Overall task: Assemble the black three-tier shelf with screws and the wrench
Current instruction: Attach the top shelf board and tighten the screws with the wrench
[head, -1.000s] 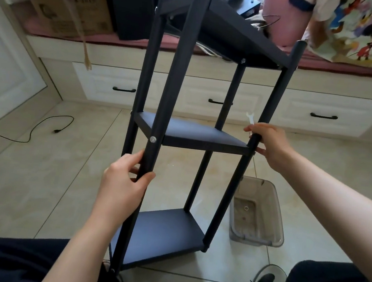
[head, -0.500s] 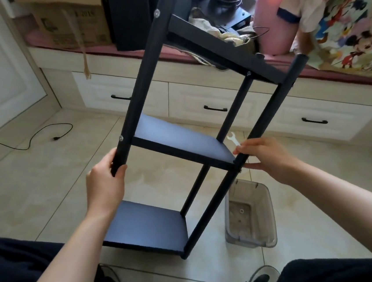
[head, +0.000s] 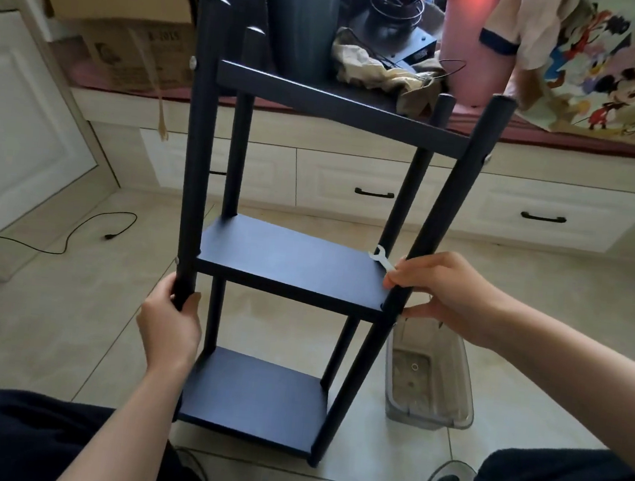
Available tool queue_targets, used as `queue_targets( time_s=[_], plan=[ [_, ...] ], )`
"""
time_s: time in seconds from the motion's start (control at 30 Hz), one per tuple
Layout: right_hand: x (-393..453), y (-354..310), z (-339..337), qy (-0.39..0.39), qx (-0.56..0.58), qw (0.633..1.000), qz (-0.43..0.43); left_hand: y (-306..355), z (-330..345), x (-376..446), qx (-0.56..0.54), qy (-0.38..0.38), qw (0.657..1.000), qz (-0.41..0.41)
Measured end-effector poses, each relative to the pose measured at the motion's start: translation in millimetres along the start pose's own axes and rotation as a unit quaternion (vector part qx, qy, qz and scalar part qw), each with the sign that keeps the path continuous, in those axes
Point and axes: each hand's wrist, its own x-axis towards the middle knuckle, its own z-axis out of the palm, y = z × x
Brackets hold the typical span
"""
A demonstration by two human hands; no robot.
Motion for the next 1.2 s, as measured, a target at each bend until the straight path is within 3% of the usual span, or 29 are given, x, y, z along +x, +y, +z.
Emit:
queue_targets(
  time_s=[0.3, 0.43, 0.67, 0.87, 1.07, 1.2],
  plan=[
    [-6, -20, 14, -0.004, -0.022, 0.993, -0.12, -8, 12, -5, -0.003, -0.036, 0.995, -0.088],
    [-8, -29, 20, -0.001, 0.042, 0.992, -0.119, -12, 17, -7, -0.008, -0.067, 0.993, -0.096],
    [-12, -40, 36, 0.012, 0.051, 0.989, -0.135, 2, 28, 1, -0.025, -0.145, 0.968, -0.201],
    [-6, -52, 47, 0.01, 0.028, 0.984, -0.177, 23, 28, -28, -0.022, -0.206, 0.967, -0.146],
    [4, -64, 62, 0.025, 0.038, 0.982, -0.183, 75, 30, -95, -0.048, -0.324, 0.945, 0.022],
    [12, -70, 73, 0.014, 0.017, 0.985, -0.174, 93, 28, -113, -0.126, -0.354, 0.927, 0.001]
  ],
)
